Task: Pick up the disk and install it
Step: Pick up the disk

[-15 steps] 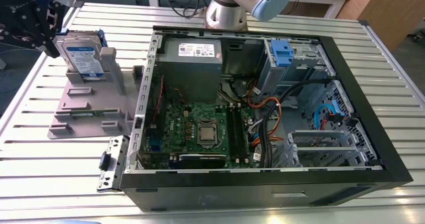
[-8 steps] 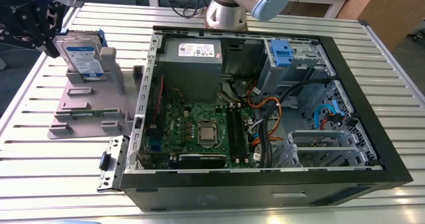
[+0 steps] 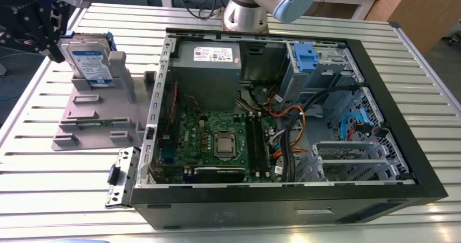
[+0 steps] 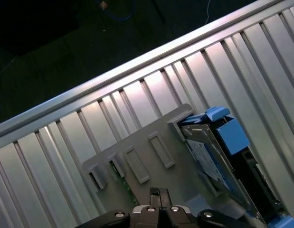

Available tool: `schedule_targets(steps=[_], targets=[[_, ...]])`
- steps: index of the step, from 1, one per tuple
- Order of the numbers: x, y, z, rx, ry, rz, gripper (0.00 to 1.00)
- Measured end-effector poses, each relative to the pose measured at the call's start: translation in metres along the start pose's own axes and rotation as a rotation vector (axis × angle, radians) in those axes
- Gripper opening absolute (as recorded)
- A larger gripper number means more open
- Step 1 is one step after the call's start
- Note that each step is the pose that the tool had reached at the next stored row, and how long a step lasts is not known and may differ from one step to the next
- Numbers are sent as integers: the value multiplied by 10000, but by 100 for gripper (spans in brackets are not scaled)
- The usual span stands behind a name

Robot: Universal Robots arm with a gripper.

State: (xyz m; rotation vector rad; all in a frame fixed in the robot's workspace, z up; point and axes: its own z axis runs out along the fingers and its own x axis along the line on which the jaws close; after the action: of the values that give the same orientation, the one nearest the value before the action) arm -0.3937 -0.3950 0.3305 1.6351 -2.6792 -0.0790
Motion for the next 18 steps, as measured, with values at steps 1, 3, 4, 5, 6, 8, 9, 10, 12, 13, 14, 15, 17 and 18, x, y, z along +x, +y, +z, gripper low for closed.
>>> schedule_targets(steps=[1,3,4,5,6,8,9,10,12,13,14,15,17,18], targets=[[0,0,0,-1,1,-21,11],[0,0,0,-2,3,-64,11],[0,0,0,-2,3,-85,11],[0,0,0,-3,5,-105,11],[0,0,0,-3,5,-125,11],[0,0,0,-4,7,-166,11],[0,0,0,-5,8,-185,11],[0,0,0,-5,9,-204,11],[0,0,0,-6,10,-244,11],[0,0,0,-7,11,-262,11],[0,0,0,-7,12,-281,11],[0,0,0,-8,13,-299,11],[0,0,0,-8,15,-336,11],[0,0,0,-8,16,-354,11]])
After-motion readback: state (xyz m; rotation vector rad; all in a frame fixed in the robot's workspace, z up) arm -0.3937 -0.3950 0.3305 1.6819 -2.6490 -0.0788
